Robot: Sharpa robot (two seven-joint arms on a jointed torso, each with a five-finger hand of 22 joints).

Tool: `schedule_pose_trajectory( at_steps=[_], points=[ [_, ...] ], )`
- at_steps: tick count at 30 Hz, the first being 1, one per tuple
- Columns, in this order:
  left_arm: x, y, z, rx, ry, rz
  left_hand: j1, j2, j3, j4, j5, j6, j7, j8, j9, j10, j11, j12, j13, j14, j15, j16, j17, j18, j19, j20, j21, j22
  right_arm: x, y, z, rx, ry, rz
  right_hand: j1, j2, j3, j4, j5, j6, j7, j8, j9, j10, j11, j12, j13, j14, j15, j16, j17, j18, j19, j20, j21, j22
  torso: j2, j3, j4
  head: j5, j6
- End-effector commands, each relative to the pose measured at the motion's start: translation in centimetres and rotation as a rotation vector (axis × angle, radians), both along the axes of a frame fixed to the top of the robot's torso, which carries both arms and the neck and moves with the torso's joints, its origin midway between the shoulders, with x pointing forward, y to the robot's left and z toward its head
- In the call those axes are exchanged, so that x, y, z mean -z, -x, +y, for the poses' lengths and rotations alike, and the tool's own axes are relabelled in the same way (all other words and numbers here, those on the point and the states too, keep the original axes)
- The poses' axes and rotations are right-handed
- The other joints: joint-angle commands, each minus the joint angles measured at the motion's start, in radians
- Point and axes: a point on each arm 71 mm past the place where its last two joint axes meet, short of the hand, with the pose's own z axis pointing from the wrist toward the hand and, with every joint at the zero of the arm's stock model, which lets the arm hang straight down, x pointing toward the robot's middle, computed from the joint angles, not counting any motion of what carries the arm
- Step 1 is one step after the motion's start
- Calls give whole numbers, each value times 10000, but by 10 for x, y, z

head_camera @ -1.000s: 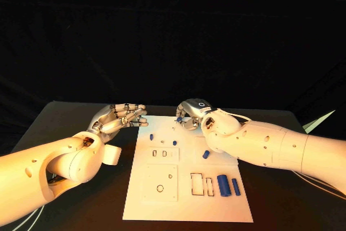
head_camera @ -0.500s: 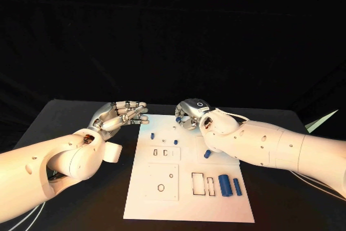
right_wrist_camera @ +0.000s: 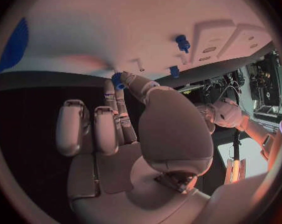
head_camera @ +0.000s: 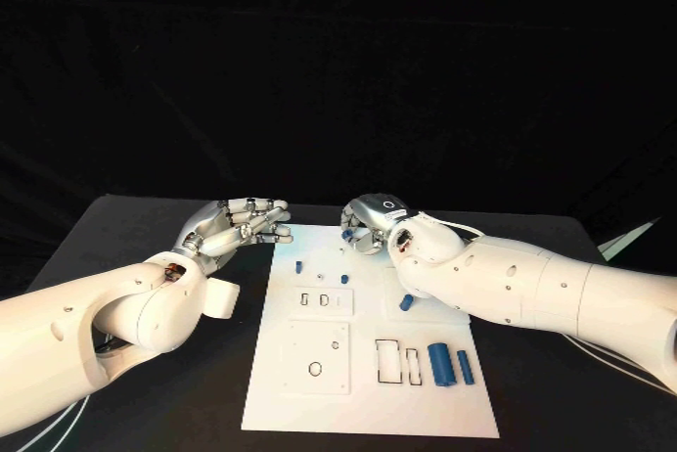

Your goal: Assemble the parts on the task board

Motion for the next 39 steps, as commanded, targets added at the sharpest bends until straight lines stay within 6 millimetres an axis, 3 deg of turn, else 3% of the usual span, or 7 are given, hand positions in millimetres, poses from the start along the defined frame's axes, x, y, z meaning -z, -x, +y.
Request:
schedule_pose_trajectory(
  at_steps=[1,14,21,25,26,31,39],
  points=[
    [-2,0,-2,80,42,-32,-66,-34,134,-65,46,-65,341,-20,188,35,30,-92,157,-42,52,156,180,105,190,-23,163,187,2,-1,0,-9,107,108,194,546,630,-261,226,68,47,491,470,496,-192,300,671,413,-35,132,108,-220,37,-20,95,56,18,2,6,10,6],
    [-2,0,-2,88,42,-39,-66,-34,134,-65,46,-65,341,-20,188,35,30,-92,157,-42,52,156,180,105,190,-23,163,187,5,-3,4,-32,204,292,63,523,677,-253,101,-219,149,334,556,71,-47,60,649,390,97,115,58,-167,-128,63,-92,-172,41,5,-1,26,10],
    [-3,0,-1,66,32,-46,-66,-34,134,-65,46,-65,341,-20,188,35,30,-92,157,-42,52,156,180,105,190,-23,163,187,5,-3,-1,22,136,340,-231,-113,927,-209,-377,-1277,516,-609,242,-1947,451,-103,78,-178,497,-946,-1638,313,-1468,463,-1913,-2434,48,14,-21,60,38],
    [-3,0,0,29,18,-48,-66,-34,134,-65,46,-65,341,-20,188,35,30,-92,157,-42,52,156,180,105,190,-23,163,187,5,0,-9,96,97,391,-149,-332,220,-111,-263,-1540,451,-1019,123,-2647,520,17,-176,-434,552,-1521,-2456,493,-1878,534,-2856,-3405,50,28,-30,81,52],
    [-3,0,1,18,14,-48,-66,-34,134,-65,46,-65,341,-20,188,35,30,-92,157,-42,52,156,180,105,190,-23,163,187,5,1,-12,111,86,405,-153,-373,-95,-41,101,-1540,468,-1076,112,-2708,520,65,-215,-422,549,-1535,-2480,497,-1852,534,-2940,-3463,53,31,-35,81,56],
    [-3,-1,4,-43,2,-30,-66,-34,134,-65,46,-65,341,-20,188,35,30,-92,157,-42,52,156,180,105,190,-23,163,187,0,12,-30,180,-48,454,316,-228,-1420,289,270,-1483,398,-1341,46,-2805,501,378,-364,-379,527,-1575,-2572,488,-1661,514,-3170,-3547,52,55,-73,89,110],
    [-3,-1,10,-116,19,17,-71,-33,137,-81,42,-75,348,-30,191,17,36,-94,158,-59,56,163,206,104,184,-20,170,187,-15,25,-76,819,-1091,1030,303,-263,-1501,756,373,-1299,512,-1530,-5,-1588,315,1137,-238,-30,393,-1048,-1811,303,-1045,348,-2527,-2637,7,149,-223,55,198]
  ],
)
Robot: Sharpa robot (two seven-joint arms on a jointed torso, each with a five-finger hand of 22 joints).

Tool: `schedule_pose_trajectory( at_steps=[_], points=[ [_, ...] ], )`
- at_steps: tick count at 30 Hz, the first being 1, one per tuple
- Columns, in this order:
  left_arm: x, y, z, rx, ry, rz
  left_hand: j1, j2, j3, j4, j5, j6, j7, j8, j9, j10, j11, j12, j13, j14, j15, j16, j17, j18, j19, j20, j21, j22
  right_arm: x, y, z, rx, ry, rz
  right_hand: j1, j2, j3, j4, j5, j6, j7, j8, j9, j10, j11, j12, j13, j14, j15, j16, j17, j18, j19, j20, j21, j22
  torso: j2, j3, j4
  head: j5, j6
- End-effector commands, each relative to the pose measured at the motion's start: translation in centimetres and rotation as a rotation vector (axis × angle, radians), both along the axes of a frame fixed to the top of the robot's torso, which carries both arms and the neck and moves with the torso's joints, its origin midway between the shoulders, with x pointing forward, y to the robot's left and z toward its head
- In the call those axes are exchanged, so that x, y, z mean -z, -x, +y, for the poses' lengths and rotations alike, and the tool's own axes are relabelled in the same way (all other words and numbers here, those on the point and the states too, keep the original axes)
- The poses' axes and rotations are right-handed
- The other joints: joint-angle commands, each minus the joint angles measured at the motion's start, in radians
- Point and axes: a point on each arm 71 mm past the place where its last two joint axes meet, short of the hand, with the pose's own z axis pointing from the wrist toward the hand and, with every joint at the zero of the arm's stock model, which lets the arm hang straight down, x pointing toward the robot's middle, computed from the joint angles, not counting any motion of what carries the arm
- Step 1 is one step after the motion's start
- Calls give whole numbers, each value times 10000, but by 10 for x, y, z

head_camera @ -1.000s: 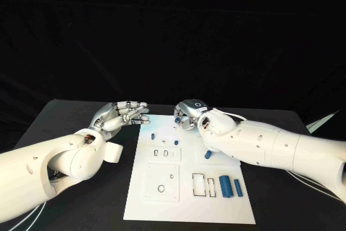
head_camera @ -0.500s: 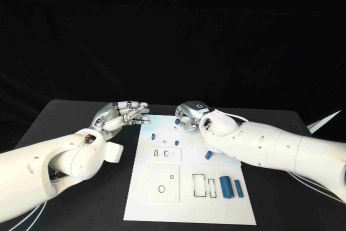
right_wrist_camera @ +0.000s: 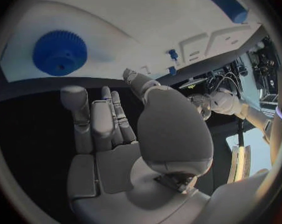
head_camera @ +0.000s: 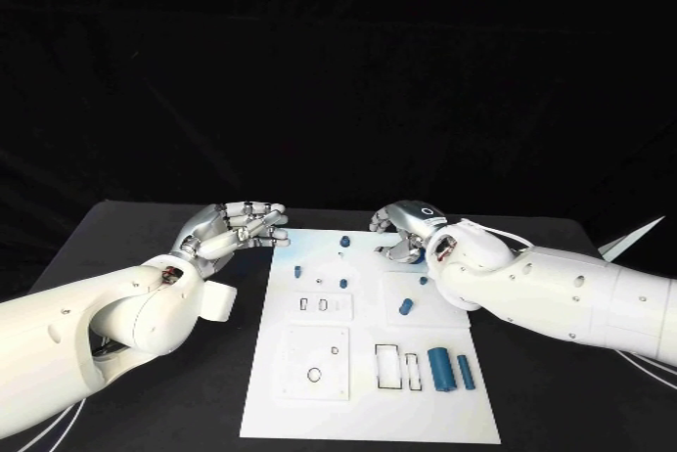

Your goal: Assemble the parts on the task board

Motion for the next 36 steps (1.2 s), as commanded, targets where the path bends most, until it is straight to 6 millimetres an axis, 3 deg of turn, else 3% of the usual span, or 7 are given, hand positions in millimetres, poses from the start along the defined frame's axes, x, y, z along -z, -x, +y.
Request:
schedule_pose_trajectory(
  at_steps=[1,3,6,7,11,20,36],
  points=[
    [-2,0,1,22,31,-19,-71,-34,136,-81,42,-75,348,-30,190,17,36,-93,157,-55,54,163,178,105,184,-20,170,187,-5,2,-18,336,-521,427,-398,-301,-411,574,727,-73,134,-271,-99,1207,-78,521,223,341,-48,465,579,-74,478,-7,479,521,-32,73,-111,-39,38],
    [-2,0,2,20,35,-22,-71,-34,136,-81,42,-75,348,-30,190,17,36,-93,157,-55,54,163,178,105,184,-20,170,187,-7,2,-33,658,-757,783,-691,-495,-1049,943,1048,-166,54,-383,-83,1759,-195,669,427,392,-154,622,810,-114,608,-84,658,778,-43,102,-154,-76,58],
    [-2,0,3,28,43,-28,-77,-39,133,-86,40,-88,351,-39,189,3,40,-96,156,-63,58,165,188,104,180,-18,171,186,-7,1,-51,1085,-926,1310,-165,-348,-2386,1265,1153,-343,31,-496,-25,2534,-308,1221,995,481,-264,899,1236,-243,943,-160,1204,1468,-55,120,-175,-104,57],
    [-2,0,4,29,44,-29,-77,-39,133,-86,40,-88,351,-39,189,3,40,-96,156,-63,58,165,188,104,180,-18,171,186,-6,0,-60,1342,-1043,1640,442,-181,-3220,1851,1167,-447,31,-516,75,2440,-340,1588,1575,501,-304,1006,1390,-282,994,-178,1326,1662,-57,132,-191,-101,61],
    [-2,1,4,38,46,-24,-84,-40,130,-84,40,-91,352,-42,189,-1,41,-97,156,-66,59,165,191,103,179,-17,171,186,-4,-2,-74,1744,-1176,2131,1384,-190,-3768,2755,1245,-626,51,-512,290,2026,-336,2858,3057,578,-299,1266,1785,-344,1107,-174,1597,2085,-65,154,-196,-88,33],
    [-2,1,4,43,44,-14,-82,-35,135,-89,44,-96,352,-45,190,-9,42,-98,156,-71,60,167,199,104,176,-16,173,186,-1,-8,-84,2116,-1015,2377,1369,-180,-3685,2687,1299,-707,26,-164,709,2491,-323,8972,9166,921,-249,2277,3544,-647,1786,-154,2929,3773,-40,135,-176,-128,3],
    [-1,-1,5,42,35,7,-61,-23,150,-112,52,-101,350,-50,192,-19,41,-97,157,-78,59,171,214,106,174,-17,178,186,1,-13,-68,1869,-1091,2267,1146,-34,-3330,2668,1570,-341,-23,26,788,3849,-349,11665,11926,1125,-250,2761,4538,-852,2228,-143,3718,4717,-58,113,-182,-90,-112]
  ],
)
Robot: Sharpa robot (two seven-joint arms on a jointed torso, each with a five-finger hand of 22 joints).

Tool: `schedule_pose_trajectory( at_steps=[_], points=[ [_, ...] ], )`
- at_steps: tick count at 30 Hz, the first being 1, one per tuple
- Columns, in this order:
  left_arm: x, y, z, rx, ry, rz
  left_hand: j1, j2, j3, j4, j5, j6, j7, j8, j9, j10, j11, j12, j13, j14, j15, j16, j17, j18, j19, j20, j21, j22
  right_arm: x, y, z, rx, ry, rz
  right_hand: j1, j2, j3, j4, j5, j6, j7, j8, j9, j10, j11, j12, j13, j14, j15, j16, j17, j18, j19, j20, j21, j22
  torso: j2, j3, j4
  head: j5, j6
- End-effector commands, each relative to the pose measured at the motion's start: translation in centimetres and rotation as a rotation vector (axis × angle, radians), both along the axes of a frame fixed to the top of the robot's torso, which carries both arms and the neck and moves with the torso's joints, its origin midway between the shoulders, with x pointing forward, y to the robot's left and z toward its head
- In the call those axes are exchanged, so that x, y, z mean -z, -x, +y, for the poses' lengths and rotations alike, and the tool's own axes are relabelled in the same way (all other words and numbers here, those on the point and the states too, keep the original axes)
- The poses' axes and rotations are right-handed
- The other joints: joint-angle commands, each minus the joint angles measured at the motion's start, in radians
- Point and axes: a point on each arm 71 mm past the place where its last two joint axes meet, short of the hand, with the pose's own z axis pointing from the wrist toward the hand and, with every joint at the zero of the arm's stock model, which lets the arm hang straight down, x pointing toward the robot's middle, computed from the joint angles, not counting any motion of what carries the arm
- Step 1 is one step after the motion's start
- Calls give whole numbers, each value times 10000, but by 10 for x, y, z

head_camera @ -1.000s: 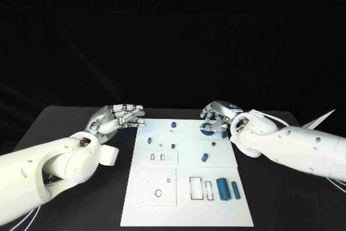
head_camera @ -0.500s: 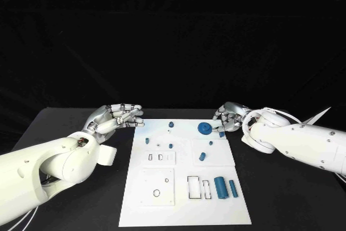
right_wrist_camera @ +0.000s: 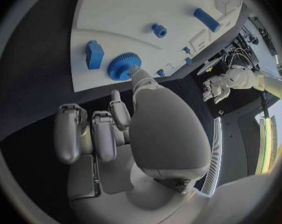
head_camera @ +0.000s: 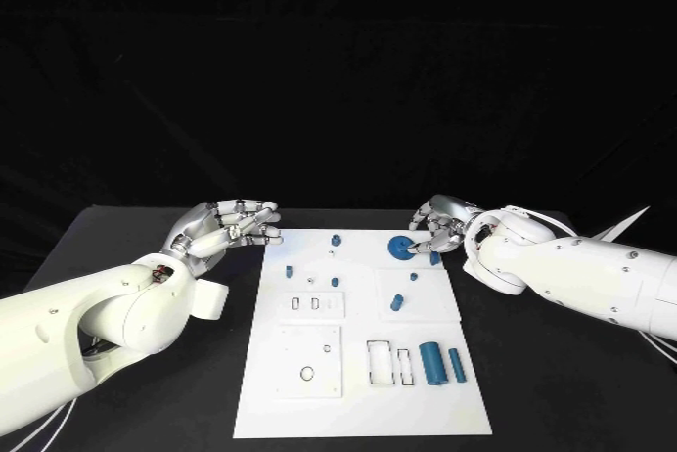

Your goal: Assemble the parts on the task board

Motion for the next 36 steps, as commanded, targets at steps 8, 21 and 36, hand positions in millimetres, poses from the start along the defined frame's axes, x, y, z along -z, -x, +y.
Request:
schedule_pose_trajectory(
  at_steps=[8,21,36],
  points=[
    [-1,-1,-1,59,26,-8,-61,-23,151,-111,52,-101,350,-50,192,-19,41,-96,157,-7,-10,171,157,105,174,-18,177,186,4,0,8,-187,32,218,-204,191,370,82,148,-205,66,223,110,1422,-93,931,959,933,31,370,2310,-287,642,17,575,1587,-2,3,-15,35,-39],
    [0,-1,-2,86,8,-16,-47,-16,162,-130,55,-102,350,-52,194,-24,41,-95,158,-13,-11,175,168,106,173,-18,182,187,7,-2,14,-171,60,338,-106,266,634,52,157,-70,61,210,79,1569,-97,1173,1219,971,34,442,2493,-348,771,23,789,1833,4,-6,-16,27,-59],
    [0,-2,-4,111,9,-15,-47,-16,162,-130,55,-102,350,-52,194,-24,41,-95,158,-13,-11,175,168,106,173,-18,182,187,10,-5,18,-139,96,543,-85,395,1402,28,375,247,63,63,-77,1771,-102,1446,1523,1008,35,507,2669,-428,942,28,1064,2147,9,3,-7,41,-93]
  ],
)
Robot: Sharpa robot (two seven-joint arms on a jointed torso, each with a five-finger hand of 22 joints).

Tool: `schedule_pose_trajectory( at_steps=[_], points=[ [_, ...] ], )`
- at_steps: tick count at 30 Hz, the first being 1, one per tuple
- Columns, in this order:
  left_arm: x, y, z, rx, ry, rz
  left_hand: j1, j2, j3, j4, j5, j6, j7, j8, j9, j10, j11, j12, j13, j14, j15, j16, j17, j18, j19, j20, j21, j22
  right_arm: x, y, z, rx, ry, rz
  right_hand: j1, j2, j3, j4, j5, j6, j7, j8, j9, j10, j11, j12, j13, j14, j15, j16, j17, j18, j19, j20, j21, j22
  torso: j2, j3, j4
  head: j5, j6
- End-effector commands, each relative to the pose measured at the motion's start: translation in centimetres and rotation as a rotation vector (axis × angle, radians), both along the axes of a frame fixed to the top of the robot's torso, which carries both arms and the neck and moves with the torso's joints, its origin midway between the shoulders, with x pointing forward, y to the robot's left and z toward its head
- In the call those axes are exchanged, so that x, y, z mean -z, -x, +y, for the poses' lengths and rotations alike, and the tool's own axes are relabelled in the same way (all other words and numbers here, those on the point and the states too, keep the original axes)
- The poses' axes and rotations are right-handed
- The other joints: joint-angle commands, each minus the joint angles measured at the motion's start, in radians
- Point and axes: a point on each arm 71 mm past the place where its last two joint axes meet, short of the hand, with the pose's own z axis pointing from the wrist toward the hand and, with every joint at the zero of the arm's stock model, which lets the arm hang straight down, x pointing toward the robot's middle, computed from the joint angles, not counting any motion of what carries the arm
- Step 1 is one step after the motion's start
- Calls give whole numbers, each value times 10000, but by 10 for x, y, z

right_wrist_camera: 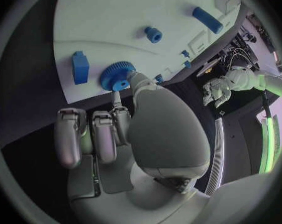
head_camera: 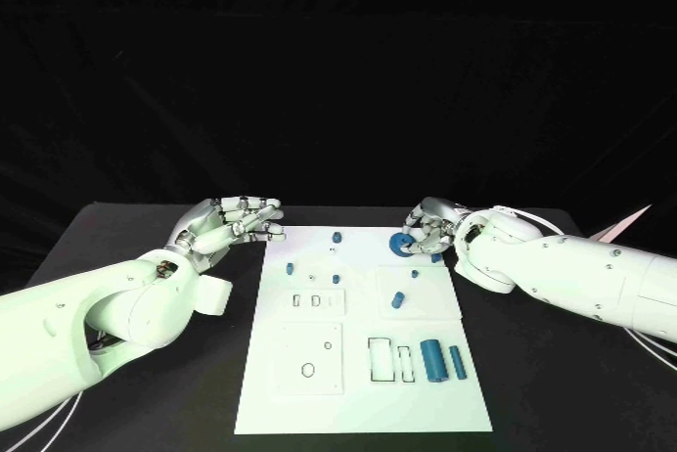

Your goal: Assemble the parts on the task board

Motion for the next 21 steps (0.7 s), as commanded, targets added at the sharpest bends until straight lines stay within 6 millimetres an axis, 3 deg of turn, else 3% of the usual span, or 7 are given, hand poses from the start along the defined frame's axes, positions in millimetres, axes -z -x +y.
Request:
schedule_pose_trajectory(
  at_steps=[1,11,15,21],
  points=[
    [-1,0,-2,71,26,-33,-47,-16,162,-129,55,-102,350,-52,193,-24,41,-95,158,-13,-11,175,150,106,173,-18,182,187,2,-1,1,-6,43,92,70,232,441,24,172,100,17,54,-57,461,-35,203,1447,1006,34,145,2657,-268,906,-8,176,2149,6,3,8,-6,-10],
    [-1,0,-1,53,17,-29,-36,-5,178,-155,57,-105,354,-59,197,-36,44,-92,159,-26,-9,180,173,106,168,-18,191,188,9,0,0,-15,151,298,35,165,977,-31,260,368,-14,-24,-151,572,-60,331,1593,1007,14,148,2665,-268,903,-18,183,2166,4,11,-8,28,-46],
    [-1,0,-1,49,15,-28,-36,-5,178,-155,57,-105,354,-59,197,-36,44,-92,159,-26,-9,180,173,106,168,-18,191,188,10,0,0,-77,247,264,47,77,1551,-170,-2,549,-43,-90,-223,588,-90,343,1619,1007,-19,149,2666,-275,916,-49,206,2199,4,19,-10,31,-36],
    [-1,0,-1,52,17,-29,-36,-5,178,-155,57,-105,354,-59,197,-36,44,-92,159,-26,-9,180,173,106,168,-18,191,188,8,3,5,-320,471,-157,83,-31,2138,-442,4,753,-85,-99,-249,682,-127,448,1738,1014,-46,158,2695,-295,958,-70,266,2271,9,18,-8,30,-30]
  ],
)
